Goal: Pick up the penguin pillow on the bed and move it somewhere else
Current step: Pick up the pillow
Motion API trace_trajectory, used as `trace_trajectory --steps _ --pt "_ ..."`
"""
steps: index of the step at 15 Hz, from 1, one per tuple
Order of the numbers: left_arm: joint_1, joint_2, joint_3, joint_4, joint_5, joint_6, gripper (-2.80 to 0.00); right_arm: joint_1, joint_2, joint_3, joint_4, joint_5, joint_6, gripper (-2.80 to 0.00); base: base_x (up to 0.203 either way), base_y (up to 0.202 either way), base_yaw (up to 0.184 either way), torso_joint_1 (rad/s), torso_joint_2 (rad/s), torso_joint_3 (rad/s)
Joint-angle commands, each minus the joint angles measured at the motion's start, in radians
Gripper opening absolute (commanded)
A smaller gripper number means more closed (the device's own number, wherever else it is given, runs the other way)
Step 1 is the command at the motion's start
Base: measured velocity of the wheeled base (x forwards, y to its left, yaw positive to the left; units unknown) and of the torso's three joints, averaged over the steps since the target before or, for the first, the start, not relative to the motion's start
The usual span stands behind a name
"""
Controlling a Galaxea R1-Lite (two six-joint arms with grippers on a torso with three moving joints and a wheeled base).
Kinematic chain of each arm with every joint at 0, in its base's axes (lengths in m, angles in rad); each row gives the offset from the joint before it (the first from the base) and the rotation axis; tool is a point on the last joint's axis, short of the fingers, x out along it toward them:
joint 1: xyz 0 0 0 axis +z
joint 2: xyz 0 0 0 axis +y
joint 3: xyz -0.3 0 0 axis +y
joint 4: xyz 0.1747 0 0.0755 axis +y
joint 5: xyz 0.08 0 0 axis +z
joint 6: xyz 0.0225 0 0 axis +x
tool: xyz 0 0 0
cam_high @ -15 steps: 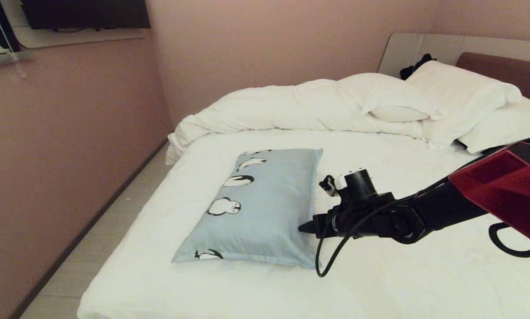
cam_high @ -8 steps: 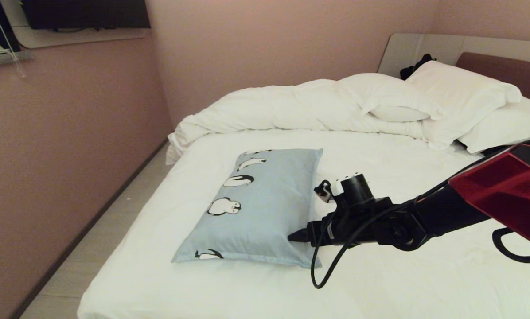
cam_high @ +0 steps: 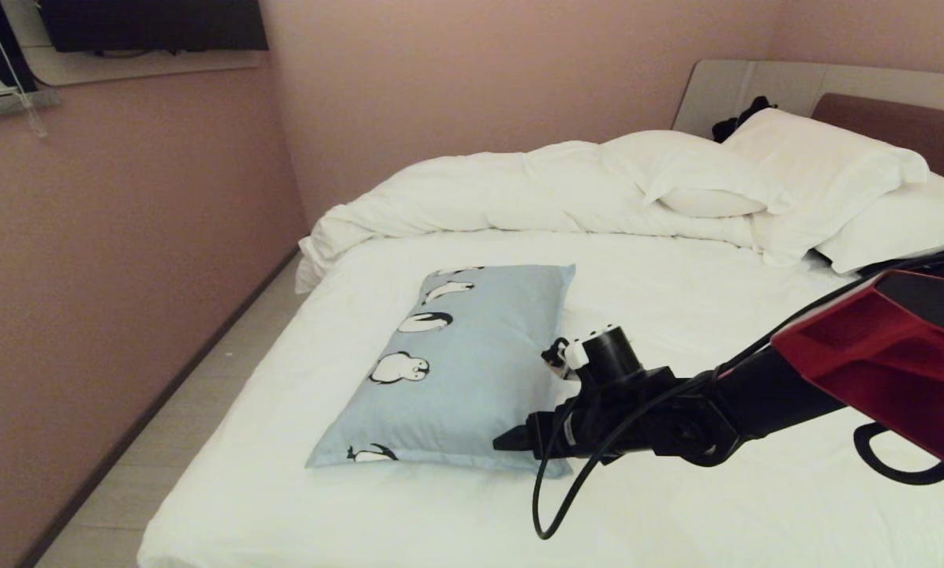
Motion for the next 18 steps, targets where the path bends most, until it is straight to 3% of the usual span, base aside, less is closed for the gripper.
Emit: trace_trajectory --steps 1,6,10,12,15,18 --pt "0.0 0.0 0.0 0.0 0.0 0.0 -2.8 0.009 0.005 -0.002 -0.004 -0.005 0.068 0.0 0.0 0.0 0.0 0.0 0.0 0.0" --pt "0.0 0.0 0.0 0.0 0.0 0.0 -2.8 0.01 0.067 -0.06 -0.015 -0.043 0.051 0.0 0.0 0.0 0.0 0.0 0.0 0.0" --pt "0.0 0.0 0.0 0.0 0.0 0.0 -2.8 0.008 0.125 -0.119 -0.016 -0.105 -0.017 0.0 0.0 0.0 0.0 0.0 0.0 0.0" --pt "0.0 0.0 0.0 0.0 0.0 0.0 -2.8 0.008 0.112 -0.086 -0.012 -0.11 0.006 0.0 0.0 0.0 0.0 0.0 0.0 0.0" --pt "0.0 0.0 0.0 0.0 0.0 0.0 -2.8 0.019 0.144 -0.068 -0.042 -0.162 0.103 0.0 0.0 0.0 0.0 0.0 0.0 0.0" --pt "0.0 0.0 0.0 0.0 0.0 0.0 -2.8 0.026 0.158 -0.095 -0.051 -0.196 0.124 0.0 0.0 0.0 0.0 0.0 0.0 0.0"
